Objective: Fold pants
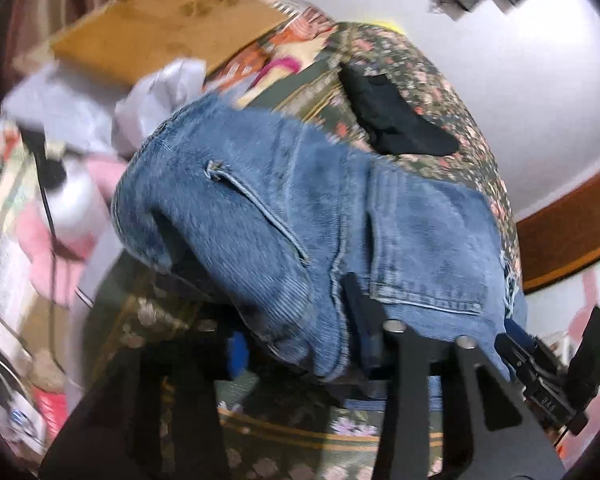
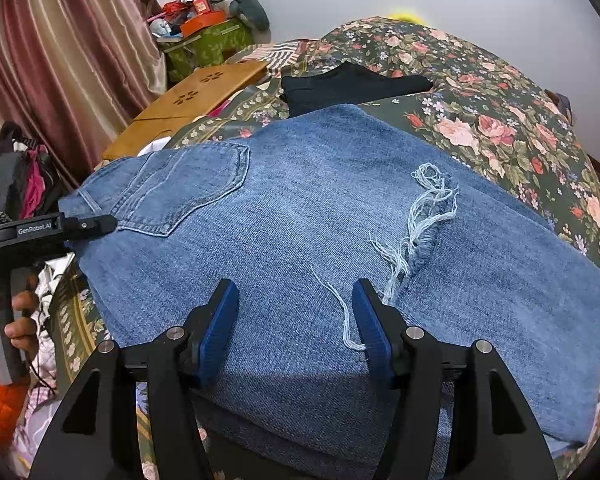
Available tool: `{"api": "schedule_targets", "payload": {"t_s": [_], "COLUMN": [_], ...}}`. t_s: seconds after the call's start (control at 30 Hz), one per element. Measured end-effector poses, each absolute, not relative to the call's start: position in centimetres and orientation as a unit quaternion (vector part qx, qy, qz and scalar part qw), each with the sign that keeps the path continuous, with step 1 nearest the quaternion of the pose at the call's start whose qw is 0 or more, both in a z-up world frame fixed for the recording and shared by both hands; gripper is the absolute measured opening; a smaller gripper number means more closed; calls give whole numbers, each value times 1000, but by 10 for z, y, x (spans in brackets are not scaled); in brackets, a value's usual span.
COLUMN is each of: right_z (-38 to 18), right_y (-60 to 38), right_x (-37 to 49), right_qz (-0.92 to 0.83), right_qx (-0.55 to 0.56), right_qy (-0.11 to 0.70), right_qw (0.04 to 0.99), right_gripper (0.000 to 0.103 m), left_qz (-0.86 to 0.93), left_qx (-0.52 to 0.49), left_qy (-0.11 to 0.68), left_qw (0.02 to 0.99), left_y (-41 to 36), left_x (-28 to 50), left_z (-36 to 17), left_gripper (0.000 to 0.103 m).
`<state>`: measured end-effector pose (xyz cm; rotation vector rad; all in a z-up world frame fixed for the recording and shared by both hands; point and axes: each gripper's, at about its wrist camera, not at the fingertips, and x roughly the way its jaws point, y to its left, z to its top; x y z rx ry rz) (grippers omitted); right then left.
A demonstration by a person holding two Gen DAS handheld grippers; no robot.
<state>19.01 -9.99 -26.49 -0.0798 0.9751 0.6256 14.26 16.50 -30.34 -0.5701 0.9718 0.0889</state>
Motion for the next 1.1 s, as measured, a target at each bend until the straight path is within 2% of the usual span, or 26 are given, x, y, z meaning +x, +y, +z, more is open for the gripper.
{"api": "schedule_targets", "payload": {"t_s": [0.17, 0.3, 0.57, 0.87, 0.97, 1.1], "right_z": [-255, -239, -239, -275, -291, -290], "right_y": [-116, -147, -238, -328, -338, -327], "right_x": [193, 189, 180, 168, 163, 160], "right_qz": [295, 289, 185, 63, 55, 49], "right_qx": [30, 70, 70, 111, 139, 109], "right_qy": [469, 447, 432, 463, 465, 453], "right_qw": [832, 843, 880, 877, 873, 884], "right_gripper": [56, 56, 56, 56, 58, 61], "left_qz": [63, 51, 2, -90, -122, -175], "left_qx": [-161, -123, -68, -27, -12, -3], "left_qy": [435, 393, 319, 300, 301, 308], "left_qw": [884, 910, 945, 949, 946, 935], "left_y": [136, 119, 44, -58, -92, -143], "left_x": [151, 155, 180, 204, 210, 215], "left_z": [-252, -206, -129, -103, -102, -108], "left_gripper": [30, 29, 27, 24, 23, 22]}}
